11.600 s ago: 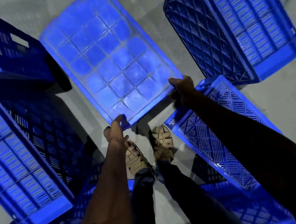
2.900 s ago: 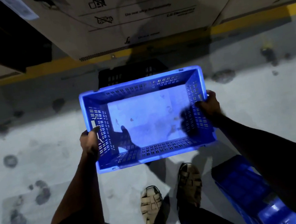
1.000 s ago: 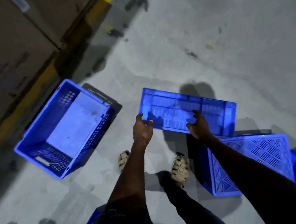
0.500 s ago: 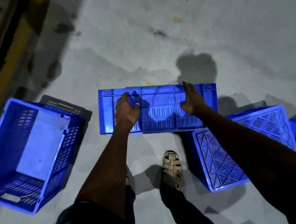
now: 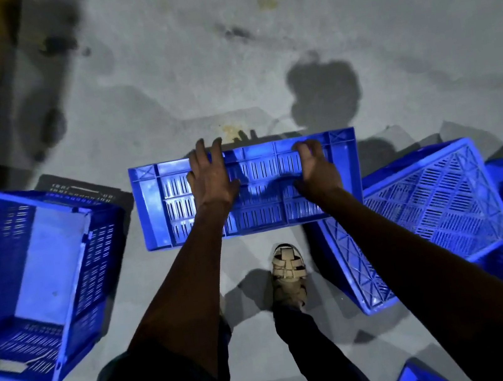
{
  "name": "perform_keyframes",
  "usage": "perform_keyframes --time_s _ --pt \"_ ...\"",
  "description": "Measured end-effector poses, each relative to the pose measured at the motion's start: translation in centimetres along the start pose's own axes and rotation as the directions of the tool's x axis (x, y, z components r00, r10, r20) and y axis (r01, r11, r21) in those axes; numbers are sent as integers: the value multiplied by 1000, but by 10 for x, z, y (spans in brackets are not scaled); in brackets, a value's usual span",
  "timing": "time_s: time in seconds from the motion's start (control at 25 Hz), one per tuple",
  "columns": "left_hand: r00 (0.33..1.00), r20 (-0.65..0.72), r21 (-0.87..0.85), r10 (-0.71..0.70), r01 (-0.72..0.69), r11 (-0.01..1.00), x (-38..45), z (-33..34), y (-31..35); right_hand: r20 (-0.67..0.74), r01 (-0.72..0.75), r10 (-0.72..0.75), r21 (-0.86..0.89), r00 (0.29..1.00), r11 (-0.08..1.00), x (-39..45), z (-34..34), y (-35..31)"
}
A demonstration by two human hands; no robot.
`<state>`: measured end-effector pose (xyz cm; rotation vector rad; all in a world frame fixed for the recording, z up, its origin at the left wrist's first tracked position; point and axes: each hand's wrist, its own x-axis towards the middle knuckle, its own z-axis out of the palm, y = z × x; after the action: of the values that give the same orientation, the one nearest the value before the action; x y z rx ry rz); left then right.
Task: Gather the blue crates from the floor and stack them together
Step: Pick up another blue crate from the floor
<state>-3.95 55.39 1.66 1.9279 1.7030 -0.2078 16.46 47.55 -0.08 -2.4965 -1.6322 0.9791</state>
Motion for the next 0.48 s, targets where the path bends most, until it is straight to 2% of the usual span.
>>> perform_keyframes --time_s 0.16,0.32,0.4,0.48 --pt "984 165 194 66 -98 976 -4 4 -6 -40 -3 6 83 999 997 -37 9 6" --pt "989 145 286 43 -83 955 -16 10 -11 -108 -16 40 211 993 977 -63 20 8" --pt "988 147 291 38 -80 953 -17 10 -11 -196 -48 120 339 973 939 -66 17 4" --pt "982 183 293 38 -91 952 -18 9 -14 -320 -129 295 451 900 883 -64 6 -1"
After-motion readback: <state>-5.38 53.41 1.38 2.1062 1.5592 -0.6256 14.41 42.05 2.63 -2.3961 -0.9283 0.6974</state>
